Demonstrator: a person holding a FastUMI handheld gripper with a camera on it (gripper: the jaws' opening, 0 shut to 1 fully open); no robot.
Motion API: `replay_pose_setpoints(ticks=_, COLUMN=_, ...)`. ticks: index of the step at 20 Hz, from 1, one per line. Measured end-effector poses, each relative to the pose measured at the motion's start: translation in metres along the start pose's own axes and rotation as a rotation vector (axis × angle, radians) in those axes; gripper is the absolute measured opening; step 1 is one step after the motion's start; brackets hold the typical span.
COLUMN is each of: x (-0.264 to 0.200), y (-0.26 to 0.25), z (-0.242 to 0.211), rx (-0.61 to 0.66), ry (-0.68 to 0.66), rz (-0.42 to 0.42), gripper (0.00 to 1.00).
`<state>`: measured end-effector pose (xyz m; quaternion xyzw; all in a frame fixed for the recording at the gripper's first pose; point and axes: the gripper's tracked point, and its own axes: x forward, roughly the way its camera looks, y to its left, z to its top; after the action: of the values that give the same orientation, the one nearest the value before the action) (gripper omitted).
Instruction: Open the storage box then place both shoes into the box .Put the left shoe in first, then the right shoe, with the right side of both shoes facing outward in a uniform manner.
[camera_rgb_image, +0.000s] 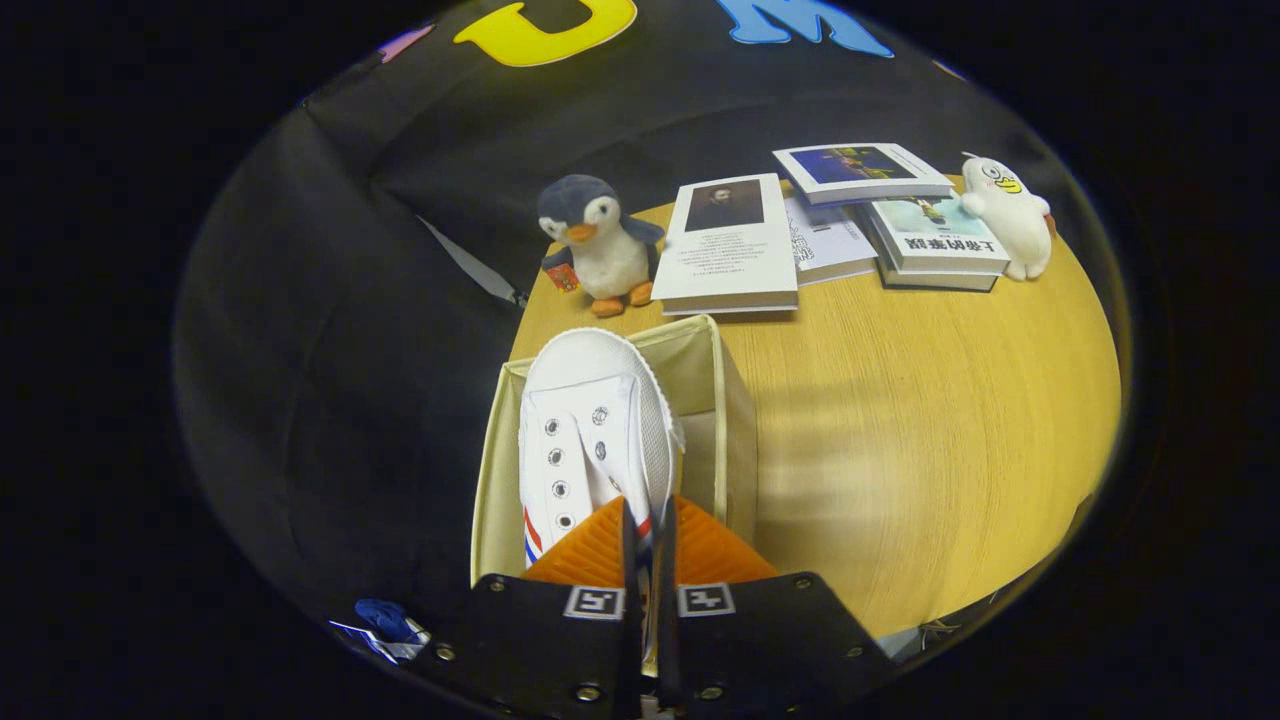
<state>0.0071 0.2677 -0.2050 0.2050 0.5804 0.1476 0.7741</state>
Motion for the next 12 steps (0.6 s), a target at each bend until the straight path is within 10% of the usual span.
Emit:
replay_pose_setpoints(ticks=5, x=-0.022, y=0.007, z=0.023, rx=0.038, ry=-0.093, rz=0.056, gripper=0.98)
replay_pose_setpoints(ticks=12, x=-0.094, y=-0.018, z=0.044, rx=-0.146, ry=-0.298, rz=0.050, gripper=0.98)
